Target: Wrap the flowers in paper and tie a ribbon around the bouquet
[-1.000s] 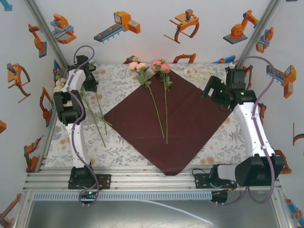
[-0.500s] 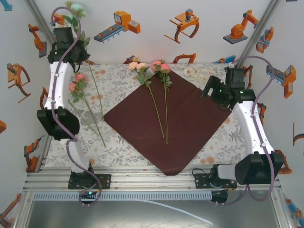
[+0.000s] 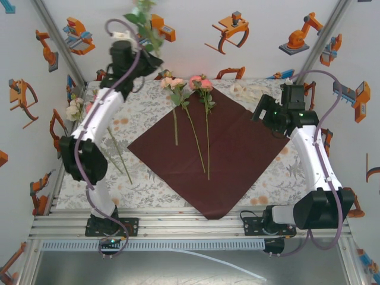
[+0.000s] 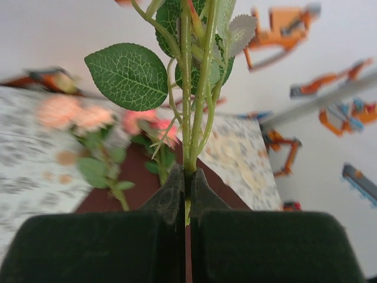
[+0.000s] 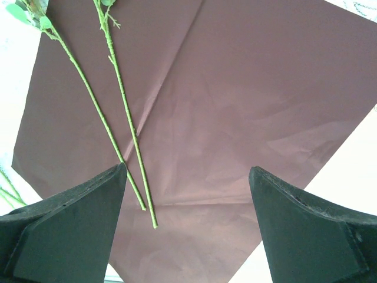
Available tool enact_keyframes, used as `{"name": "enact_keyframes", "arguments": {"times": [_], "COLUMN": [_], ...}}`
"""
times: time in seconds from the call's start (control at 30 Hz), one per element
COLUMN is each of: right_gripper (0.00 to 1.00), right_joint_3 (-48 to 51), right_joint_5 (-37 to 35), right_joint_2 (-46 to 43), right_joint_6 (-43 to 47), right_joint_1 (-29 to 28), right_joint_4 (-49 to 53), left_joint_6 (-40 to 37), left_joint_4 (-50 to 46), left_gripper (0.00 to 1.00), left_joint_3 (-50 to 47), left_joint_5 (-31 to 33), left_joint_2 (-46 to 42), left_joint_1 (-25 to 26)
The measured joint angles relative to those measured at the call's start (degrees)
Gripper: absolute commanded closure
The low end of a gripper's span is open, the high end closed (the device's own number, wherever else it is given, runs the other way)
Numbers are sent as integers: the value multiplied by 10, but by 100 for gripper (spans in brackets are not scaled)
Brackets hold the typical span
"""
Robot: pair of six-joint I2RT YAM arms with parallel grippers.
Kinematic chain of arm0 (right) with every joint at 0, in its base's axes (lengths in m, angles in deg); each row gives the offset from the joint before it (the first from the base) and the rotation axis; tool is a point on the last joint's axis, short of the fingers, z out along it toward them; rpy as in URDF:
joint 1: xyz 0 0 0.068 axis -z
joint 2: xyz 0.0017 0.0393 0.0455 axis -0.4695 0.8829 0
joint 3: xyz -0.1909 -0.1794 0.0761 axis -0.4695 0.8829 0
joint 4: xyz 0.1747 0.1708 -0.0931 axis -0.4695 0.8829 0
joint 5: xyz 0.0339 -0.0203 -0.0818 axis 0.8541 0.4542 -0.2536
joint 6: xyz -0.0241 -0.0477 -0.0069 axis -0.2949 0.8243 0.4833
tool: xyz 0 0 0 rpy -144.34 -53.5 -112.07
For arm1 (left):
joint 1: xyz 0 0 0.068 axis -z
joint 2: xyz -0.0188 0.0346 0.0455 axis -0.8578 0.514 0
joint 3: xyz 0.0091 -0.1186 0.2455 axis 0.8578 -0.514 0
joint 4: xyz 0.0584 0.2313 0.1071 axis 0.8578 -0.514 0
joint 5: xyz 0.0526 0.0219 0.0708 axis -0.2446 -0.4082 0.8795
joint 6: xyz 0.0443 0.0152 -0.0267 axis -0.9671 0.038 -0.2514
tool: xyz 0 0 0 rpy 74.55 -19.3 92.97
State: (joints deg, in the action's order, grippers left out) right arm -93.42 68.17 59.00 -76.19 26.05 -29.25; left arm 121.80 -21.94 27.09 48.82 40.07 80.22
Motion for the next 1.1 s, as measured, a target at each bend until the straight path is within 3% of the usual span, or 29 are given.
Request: {"name": "enact_keyframes", "arguments": {"times": [0.13,0.33,0.57,0.93,1.1], "right_gripper": [24,24,24,24,24], "right_joint_3": [0,15,25,25,25], "right_joint_5": [0,-1,-3,-3,-3], "right_joint_2": [0,-25,-51,-52,-52], "right_joint_6": [-6,-8,-8,-8,-8], "right_joint_1": [0,0,0,0,0], "right_joint_4": [0,-3,-3,2,3], "left_joint_6": [15,73,132,134,132], "left_joint_4": [1,-14,-27,-25,-26], "left_gripper": [100,100,100,99,84], "left_joint_3": [39,52,31,20,29], "left_joint_5": [-8,16,53,33,16], "left_joint_2": [80,154,186,251,281], "left_joint_1": [61,100,103,103,103]}}
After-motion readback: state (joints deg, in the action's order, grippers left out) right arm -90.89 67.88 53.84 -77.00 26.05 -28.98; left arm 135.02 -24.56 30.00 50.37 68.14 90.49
